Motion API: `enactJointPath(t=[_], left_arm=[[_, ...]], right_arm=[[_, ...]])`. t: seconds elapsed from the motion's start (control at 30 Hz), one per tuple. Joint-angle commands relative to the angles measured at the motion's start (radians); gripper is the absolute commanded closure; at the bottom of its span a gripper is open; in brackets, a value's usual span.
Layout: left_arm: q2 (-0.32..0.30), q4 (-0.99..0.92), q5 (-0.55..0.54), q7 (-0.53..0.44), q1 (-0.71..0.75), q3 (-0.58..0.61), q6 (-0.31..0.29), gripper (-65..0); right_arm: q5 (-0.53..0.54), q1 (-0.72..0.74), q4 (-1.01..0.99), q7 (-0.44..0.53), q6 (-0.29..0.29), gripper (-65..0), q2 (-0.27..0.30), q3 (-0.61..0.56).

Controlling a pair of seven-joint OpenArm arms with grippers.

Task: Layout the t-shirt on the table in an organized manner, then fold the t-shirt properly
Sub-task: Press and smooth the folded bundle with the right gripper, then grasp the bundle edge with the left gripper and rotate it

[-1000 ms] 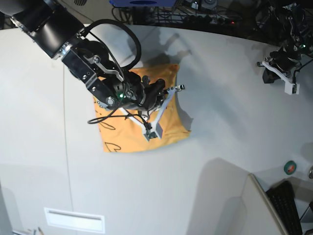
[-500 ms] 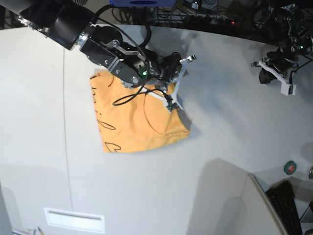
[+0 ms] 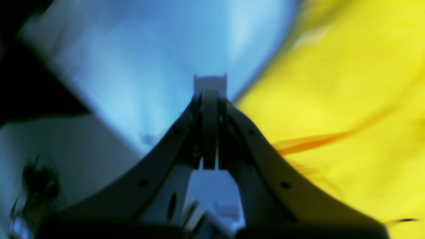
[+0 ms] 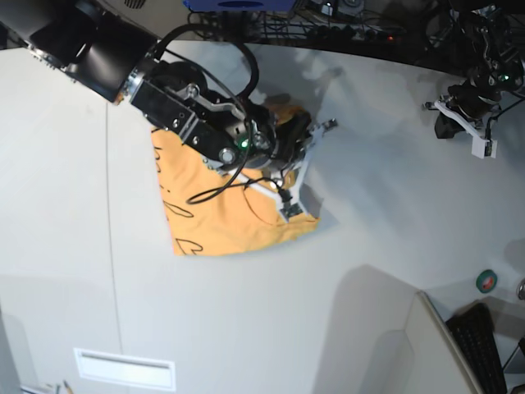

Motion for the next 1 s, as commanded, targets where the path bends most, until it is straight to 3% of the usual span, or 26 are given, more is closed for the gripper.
enactJointPath(t=[0.0,0.1,0.27,0.53,0.67,0.77,0.87,0.9,0.97], left_arm=[[-0.019,0.018,-0.01,-0.017,-0.001,-0.007,-0.007,0.0],[-0.013,0.021,-0.01,-0.017,-0.006,0.0,-0.007,0.0],[-0.01,0.06,-0.01,-0.016,-0.007,0.002,-0.007,0.0],[-0.01,0.07,-0.01,-0.016,-0.004,0.003,-0.007,0.0],[0.024,0.138,-0.013,-0.01,0.004,0.039,-0.008,0.0],[0.064,0.273,-0.027,0.087,0.023,0.072,-0.01,0.0],[0.085,0.374,-0.142,0.181,0.025,0.111,-0.01,0.0],[0.085,0.385,-0.19,0.199,0.023,0.138,-0.01,-7.7],[0.085,0.382,-0.266,0.205,0.019,0.194,-0.003,-32.3]], right_arm=[[0.003,0.022,-0.031,0.011,-0.004,0.0,-0.004,0.008],[0.003,0.028,-0.14,0.024,0.001,0.0,-0.019,0.004],[0.003,0.027,-0.221,0.124,0.068,0.0,-0.057,-0.073],[0.003,0.042,-0.111,0.132,0.068,0.0,-0.066,-0.091],[0.004,0.045,0.029,0.13,0.062,0.0,0.026,-0.061],[0.006,0.01,0.101,0.13,0.028,0.0,0.098,0.036],[0.006,-0.028,0.164,0.13,0.028,0.0,0.168,0.134],[0.006,-0.045,0.19,0.13,0.028,0.0,0.194,0.169],[0.006,-0.074,0.238,0.13,0.03,0.0,0.236,0.234]])
